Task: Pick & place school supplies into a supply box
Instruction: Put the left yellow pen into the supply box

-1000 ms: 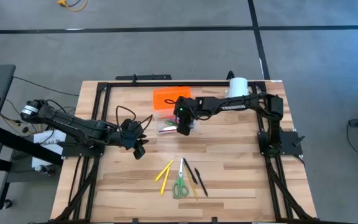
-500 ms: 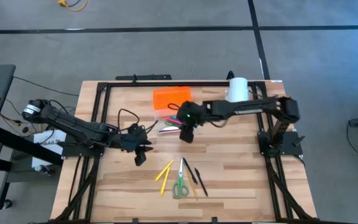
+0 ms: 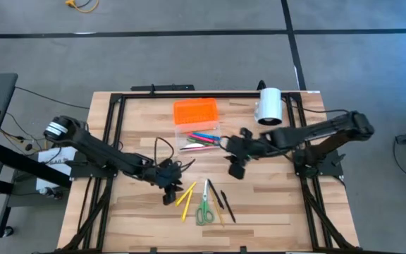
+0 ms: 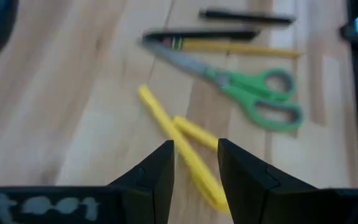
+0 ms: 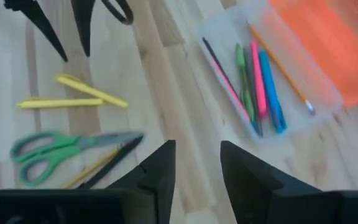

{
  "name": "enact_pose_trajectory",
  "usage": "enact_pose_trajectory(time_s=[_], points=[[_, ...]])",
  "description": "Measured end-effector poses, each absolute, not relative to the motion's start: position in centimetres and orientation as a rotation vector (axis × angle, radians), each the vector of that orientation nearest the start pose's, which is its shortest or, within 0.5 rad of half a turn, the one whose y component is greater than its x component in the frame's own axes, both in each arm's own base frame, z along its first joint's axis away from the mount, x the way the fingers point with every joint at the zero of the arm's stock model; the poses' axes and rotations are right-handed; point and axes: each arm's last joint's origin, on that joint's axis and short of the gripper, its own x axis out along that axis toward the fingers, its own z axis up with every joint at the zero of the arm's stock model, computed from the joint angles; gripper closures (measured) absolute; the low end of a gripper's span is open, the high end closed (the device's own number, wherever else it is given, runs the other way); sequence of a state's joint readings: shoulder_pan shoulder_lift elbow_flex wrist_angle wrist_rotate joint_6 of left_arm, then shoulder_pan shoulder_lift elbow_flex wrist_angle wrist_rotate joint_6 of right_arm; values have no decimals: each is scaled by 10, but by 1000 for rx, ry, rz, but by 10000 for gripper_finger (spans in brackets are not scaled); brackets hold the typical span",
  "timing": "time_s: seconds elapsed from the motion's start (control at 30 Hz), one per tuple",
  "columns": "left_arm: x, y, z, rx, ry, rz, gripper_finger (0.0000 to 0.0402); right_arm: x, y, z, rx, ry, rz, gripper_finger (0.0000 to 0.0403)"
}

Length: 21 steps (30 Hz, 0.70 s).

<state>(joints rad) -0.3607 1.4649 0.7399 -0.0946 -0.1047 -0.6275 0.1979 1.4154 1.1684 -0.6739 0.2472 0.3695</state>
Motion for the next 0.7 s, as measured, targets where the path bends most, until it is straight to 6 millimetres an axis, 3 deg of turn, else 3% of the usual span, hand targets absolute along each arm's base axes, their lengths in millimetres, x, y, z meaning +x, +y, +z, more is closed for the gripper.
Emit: enact_pose_trajectory(time_s=[0.37, 0.7], points=[[290, -122, 145, -381, 878, 41, 290, 207, 86, 262, 247, 829, -334, 284], [304, -126, 140, -266, 963, 112, 290, 179, 104, 258, 293, 773, -363, 284]])
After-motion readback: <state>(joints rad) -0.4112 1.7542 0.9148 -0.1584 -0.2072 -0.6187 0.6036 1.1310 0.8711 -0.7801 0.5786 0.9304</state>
